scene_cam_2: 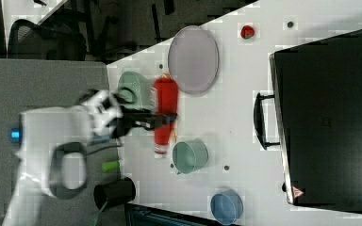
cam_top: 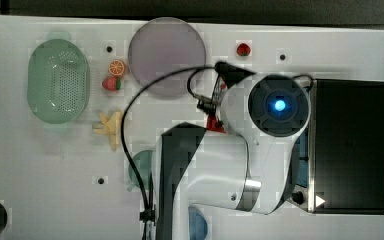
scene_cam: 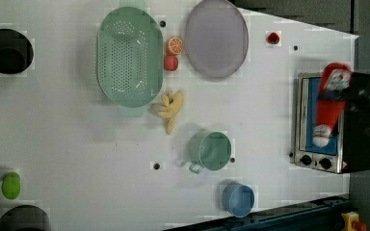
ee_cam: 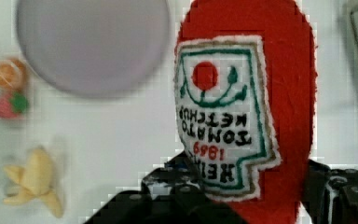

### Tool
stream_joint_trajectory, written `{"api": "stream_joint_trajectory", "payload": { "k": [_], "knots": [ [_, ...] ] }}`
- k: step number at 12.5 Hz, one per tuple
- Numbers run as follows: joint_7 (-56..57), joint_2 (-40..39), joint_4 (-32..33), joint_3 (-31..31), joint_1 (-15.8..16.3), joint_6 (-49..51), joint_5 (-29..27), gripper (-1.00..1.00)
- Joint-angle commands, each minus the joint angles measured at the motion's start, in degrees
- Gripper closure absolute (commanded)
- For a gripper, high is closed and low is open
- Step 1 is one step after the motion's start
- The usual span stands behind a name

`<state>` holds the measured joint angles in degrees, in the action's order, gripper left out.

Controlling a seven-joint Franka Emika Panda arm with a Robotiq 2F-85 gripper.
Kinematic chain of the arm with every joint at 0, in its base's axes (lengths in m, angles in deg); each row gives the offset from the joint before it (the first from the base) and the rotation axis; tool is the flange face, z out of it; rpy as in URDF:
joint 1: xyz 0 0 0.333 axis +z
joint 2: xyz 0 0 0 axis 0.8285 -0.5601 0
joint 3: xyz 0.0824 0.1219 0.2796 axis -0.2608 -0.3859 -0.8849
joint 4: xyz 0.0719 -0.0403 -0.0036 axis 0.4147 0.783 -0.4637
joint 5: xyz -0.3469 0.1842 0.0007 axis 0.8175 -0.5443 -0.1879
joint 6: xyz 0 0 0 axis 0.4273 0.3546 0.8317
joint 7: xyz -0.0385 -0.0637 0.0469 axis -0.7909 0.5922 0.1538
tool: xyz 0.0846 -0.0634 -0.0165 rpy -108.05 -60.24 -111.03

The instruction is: Pick ketchup from plate and place it on table.

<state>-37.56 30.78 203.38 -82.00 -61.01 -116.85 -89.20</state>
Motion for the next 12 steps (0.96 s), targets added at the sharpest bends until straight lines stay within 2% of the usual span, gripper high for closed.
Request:
{"api": "stream_joint_trajectory", "payload": {
  "k": [1,4,8,9,12],
  "knots": [
    [1.3,-0.8,8.5,-1.6,1.5,-7.2,-0.2,-0.2],
    [1.3,-4.7,14.4,-2.1,1.6,-16.0,-0.2,-0.2],
    [1.3,-13.4,15.5,-2.2,1.7,-23.5,-0.2,-0.2],
    [1.3,-15.4,15.5,-2.2,1.7,-25.1,-0.2,-0.25],
    [1.3,-17.3,15.5,-2.2,1.7,-28.3,-0.2,-0.88]
  ]
}}
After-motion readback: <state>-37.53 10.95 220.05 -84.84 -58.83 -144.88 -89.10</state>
